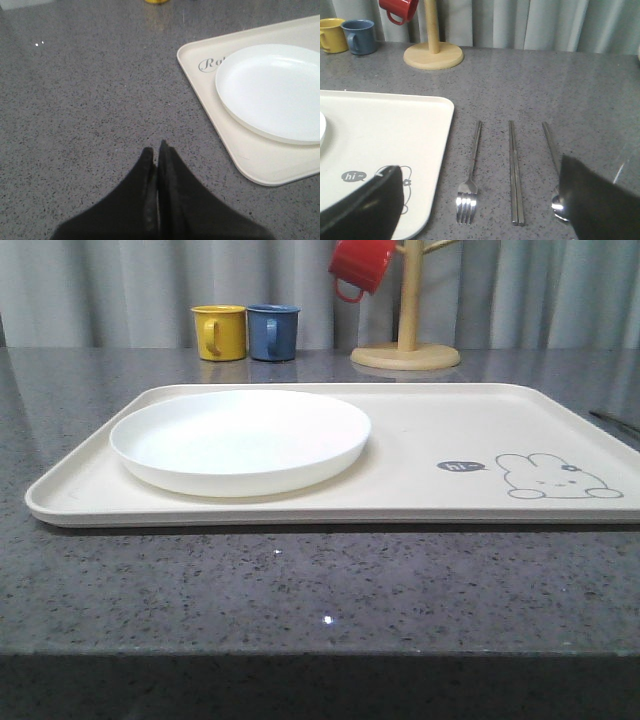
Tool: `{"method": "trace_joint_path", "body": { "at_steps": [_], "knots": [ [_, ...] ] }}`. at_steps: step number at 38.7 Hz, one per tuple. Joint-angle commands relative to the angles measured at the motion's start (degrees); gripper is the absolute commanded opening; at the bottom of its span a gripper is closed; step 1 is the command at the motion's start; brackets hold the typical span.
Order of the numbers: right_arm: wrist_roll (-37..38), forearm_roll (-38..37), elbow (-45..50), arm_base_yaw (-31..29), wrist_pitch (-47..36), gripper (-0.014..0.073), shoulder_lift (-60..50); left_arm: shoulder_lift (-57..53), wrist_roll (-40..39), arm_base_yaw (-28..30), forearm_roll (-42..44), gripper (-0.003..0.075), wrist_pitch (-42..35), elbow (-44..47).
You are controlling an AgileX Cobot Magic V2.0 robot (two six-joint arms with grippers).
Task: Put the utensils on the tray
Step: 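Open the left gripper and withdraw it from the plate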
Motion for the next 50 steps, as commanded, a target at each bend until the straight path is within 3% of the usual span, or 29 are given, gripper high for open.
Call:
{"method": "trace_joint_path", "body": {
  "at_steps": [1, 11, 34, 45, 50],
  "knots": [
    [-0.3, 0.1, -2.1, -0.4, -4.1, 0.0651, 1.0, -7.1, -0.5, 0.1, -0.5, -0.0018, -7.1, 3.1],
    [-0.3, 0.1, -2.1, -0.4, -4.1, 0.0651, 1.0, -18.7, -0.5, 0.1, -0.5, -0.0018, -12.4, 8.2],
    [-0.3, 1.0, -2.4, -0.4, -4.6, 0.0651, 1.7, -19.4, -0.5, 0.1, -0.5, -0.0018, -12.4, 8.2],
    [-0.3, -1.9, -12.4, -0.4, 1.7, 0.0647, 21.9, -19.4, -0.5, 0.1, -0.5, -0.0018, -12.4, 8.2],
    [-0.3, -2.1, -18.9, -0.4, 6.0, 0.0579, 32.4, -19.4, -0.5, 0.1, -0.5, -0.0018, -12.4, 8.2]
  ]
}}
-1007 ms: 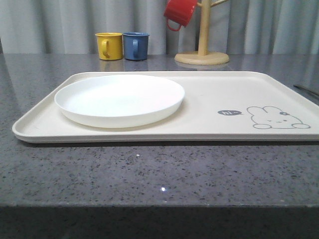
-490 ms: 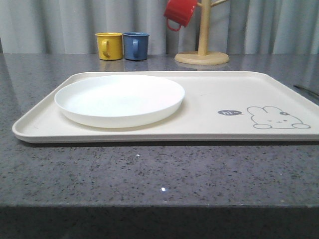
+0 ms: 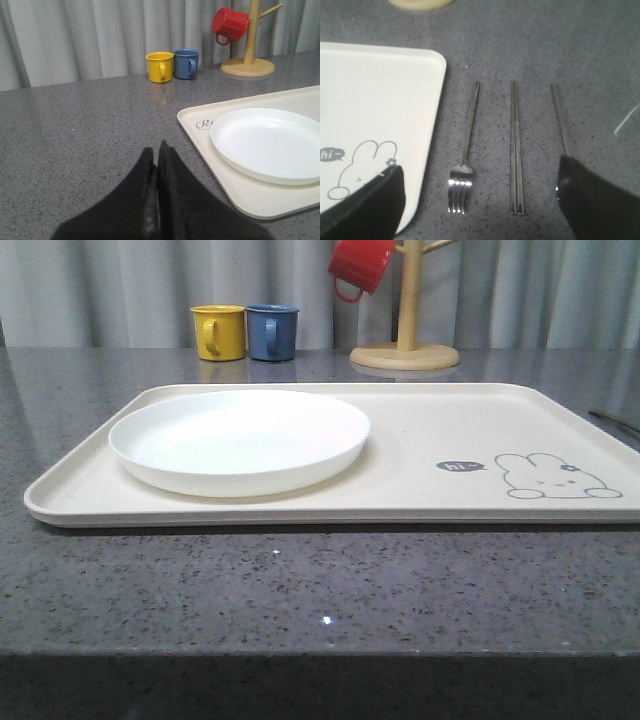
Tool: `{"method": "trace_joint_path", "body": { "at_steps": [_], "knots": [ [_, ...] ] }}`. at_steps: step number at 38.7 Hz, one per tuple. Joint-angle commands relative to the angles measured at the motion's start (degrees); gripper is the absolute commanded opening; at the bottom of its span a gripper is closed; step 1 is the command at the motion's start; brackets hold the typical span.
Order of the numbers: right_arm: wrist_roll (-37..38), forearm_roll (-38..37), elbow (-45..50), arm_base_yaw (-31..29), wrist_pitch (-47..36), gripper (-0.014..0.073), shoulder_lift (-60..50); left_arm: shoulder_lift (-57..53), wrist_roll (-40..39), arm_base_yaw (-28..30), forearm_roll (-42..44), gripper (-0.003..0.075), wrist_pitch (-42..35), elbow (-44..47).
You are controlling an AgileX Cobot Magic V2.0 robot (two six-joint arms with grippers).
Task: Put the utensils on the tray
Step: 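Open the left gripper and withdraw it from the plate, then lower the right gripper and grasp the steel fork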
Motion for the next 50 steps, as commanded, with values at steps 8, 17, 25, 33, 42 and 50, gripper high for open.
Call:
{"method": "trace_joint_path", "body": {
  "at_steps": [8, 17, 25, 33, 42, 50],
  "knots": [
    [-0.3, -0.6, -15.3, -0.4, 3.9, 0.044, 20.4, 0.6, -0.5, 0.1, -0.5, -0.0018, -4.9, -1.5],
    [-0.3, -0.6, -22.3, 0.0, 5.9, 0.0409, 32.0, 0.6, -0.5, 0.1, -0.5, -0.0018, -4.9, -1.5],
    [-0.3, -0.7, -27.7, 0.7, 11.8, 0.0409, 41.3, 0.6, -0.5, 0.1, -0.5, -0.0018, -4.9, -1.5],
    [-0.3, -0.7, -30.0, 0.7, 13.7, 0.0409, 46.4, 0.6, -0.5, 0.1, -0.5, -0.0018, -4.9, -1.5],
    [-0.3, -0.7, -30.0, 0.7, 14.3, 0.0342, 48.7, 0.6, -0.5, 0.1, -0.5, -0.0018, -5.0, -1.5],
    [-0.3, -0.7, -30.0, 1.5, 15.3, 0.0276, 50.3, 0.6, -0.5, 0.1, -0.5, -0.0018, -5.0, -1.5]
  ]
}}
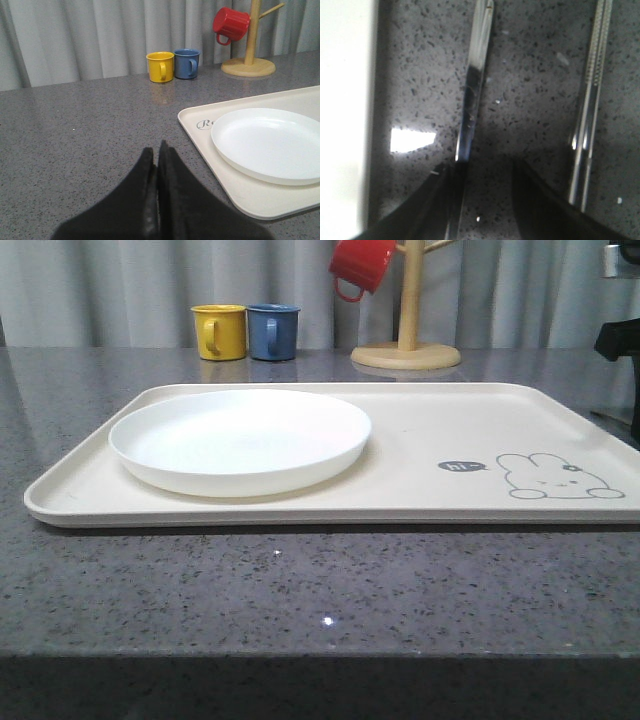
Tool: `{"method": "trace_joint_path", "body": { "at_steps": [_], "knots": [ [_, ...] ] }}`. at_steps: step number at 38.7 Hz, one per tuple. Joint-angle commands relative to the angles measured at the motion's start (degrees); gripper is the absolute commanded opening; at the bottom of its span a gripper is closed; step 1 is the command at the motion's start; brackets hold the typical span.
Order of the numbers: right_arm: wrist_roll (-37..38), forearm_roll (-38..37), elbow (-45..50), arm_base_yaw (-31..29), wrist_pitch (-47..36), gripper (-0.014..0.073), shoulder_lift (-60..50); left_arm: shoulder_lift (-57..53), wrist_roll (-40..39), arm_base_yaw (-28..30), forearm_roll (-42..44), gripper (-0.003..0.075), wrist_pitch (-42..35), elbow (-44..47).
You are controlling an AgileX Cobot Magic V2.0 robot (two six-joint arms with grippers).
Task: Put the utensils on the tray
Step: 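Lower the right gripper and grasp the steel fork, then carry the fork onto the tray beside the plate and lower it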
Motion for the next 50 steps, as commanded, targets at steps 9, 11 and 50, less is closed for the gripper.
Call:
{"method": "trace_joint_path", "body": {
  "at_steps": [9, 11, 50],
  "knots": [
    [-0.4, -0.2, -1.6, 1.6, 0.3, -0.0064, -1.2, 0.6, -0.5, 0.1, -0.5, -0.0018, -5.0, -1.5],
    [-0.4, -0.3, -1.6, 1.6, 0.3, -0.0066, -1.3, 0.6, -0.5, 0.1, -0.5, -0.0018, -5.0, -1.5],
    [31.6, -3.7, -15.3, 26.1, 3.5, -0.0058, -3.5, 0.6, -0.5, 0.1, -0.5, -0.0018, -5.0, -1.5]
  ]
}}
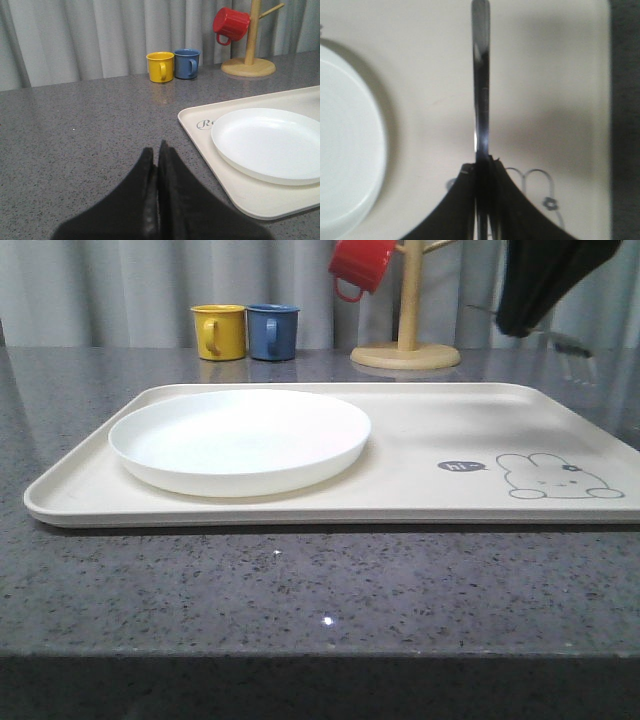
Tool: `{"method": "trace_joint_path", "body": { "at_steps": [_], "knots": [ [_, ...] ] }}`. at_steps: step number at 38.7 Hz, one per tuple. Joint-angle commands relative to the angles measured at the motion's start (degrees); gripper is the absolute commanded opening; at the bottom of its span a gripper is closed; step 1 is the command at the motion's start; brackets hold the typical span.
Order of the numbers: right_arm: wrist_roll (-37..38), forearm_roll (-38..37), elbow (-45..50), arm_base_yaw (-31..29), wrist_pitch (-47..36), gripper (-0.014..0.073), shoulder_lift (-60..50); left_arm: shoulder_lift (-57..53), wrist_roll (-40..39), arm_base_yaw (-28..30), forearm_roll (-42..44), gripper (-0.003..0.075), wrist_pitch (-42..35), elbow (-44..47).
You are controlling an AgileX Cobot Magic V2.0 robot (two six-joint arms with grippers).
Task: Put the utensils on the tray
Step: 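Carry the fork onto the tray beside the plate and lower it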
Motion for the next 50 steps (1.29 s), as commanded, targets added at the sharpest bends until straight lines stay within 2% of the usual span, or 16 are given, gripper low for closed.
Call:
{"method": "trace_joint_path", "body": {
  "at_steps": [1, 5, 15, 26, 44, 46, 50],
  "knots": [
    [3.3, -1.5, -1.9, 3.5, -5.4, -0.0058, -0.2, 0.6, -0.5, 0.1, -0.5, -0.0018, -5.0, -1.5],
    [5.5, -2.1, -1.9, 5.5, -6.2, -0.0058, 2.1, 0.6, -0.5, 0.1, -0.5, -0.0018, -5.0, -1.5],
    [8.9, -6.3, -2.0, 5.6, -6.9, -0.0058, 6.5, 0.6, -0.5, 0.1, -0.5, -0.0018, -5.0, -1.5],
    [9.0, -5.0, -2.1, 5.6, -9.4, -0.0058, 7.9, 0.6, -0.5, 0.1, -0.5, -0.0018, -5.0, -1.5],
    [9.0, -4.5, -2.1, 5.6, -7.3, -0.0057, 9.8, 0.6, -0.5, 0.1, -0.5, -0.0018, -5.0, -1.5],
    [9.0, -4.4, -2.2, 5.6, -7.1, -0.005, 9.8, 0.6, -0.5, 0.1, -0.5, -0.0018, -5.0, -1.5],
    [9.0, -4.4, -3.1, 5.6, -6.3, 0.0021, 9.8, 0.6, -0.5, 0.1, -0.5, -0.0018, -5.0, -1.5]
  ]
}}
